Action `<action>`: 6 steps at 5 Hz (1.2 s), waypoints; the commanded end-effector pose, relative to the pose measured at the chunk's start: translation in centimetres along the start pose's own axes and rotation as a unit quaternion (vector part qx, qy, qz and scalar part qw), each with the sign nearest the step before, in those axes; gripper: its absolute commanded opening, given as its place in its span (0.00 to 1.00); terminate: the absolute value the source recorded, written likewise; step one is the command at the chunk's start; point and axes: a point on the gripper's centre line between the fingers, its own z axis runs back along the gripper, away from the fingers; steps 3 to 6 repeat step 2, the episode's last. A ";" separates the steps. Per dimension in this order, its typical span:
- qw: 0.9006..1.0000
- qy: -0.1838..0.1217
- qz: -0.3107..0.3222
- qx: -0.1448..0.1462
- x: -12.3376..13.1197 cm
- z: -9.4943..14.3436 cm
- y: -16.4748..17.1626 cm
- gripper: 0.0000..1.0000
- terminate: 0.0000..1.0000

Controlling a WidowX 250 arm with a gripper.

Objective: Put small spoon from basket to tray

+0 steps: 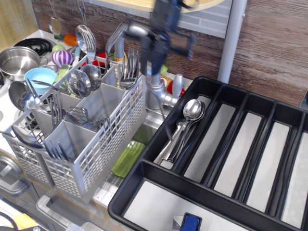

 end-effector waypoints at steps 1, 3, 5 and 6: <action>0.997 -0.063 0.038 0.018 0.4 -1.2 -2.0 0.00 0.00; 0.996 -0.072 0.042 0.017 1.5 -3.1 -2.7 0.00 1.00; 0.996 -0.072 0.042 0.017 1.5 -3.1 -2.7 0.00 1.00; 0.996 -0.072 0.042 0.017 1.5 -3.1 -2.7 0.00 1.00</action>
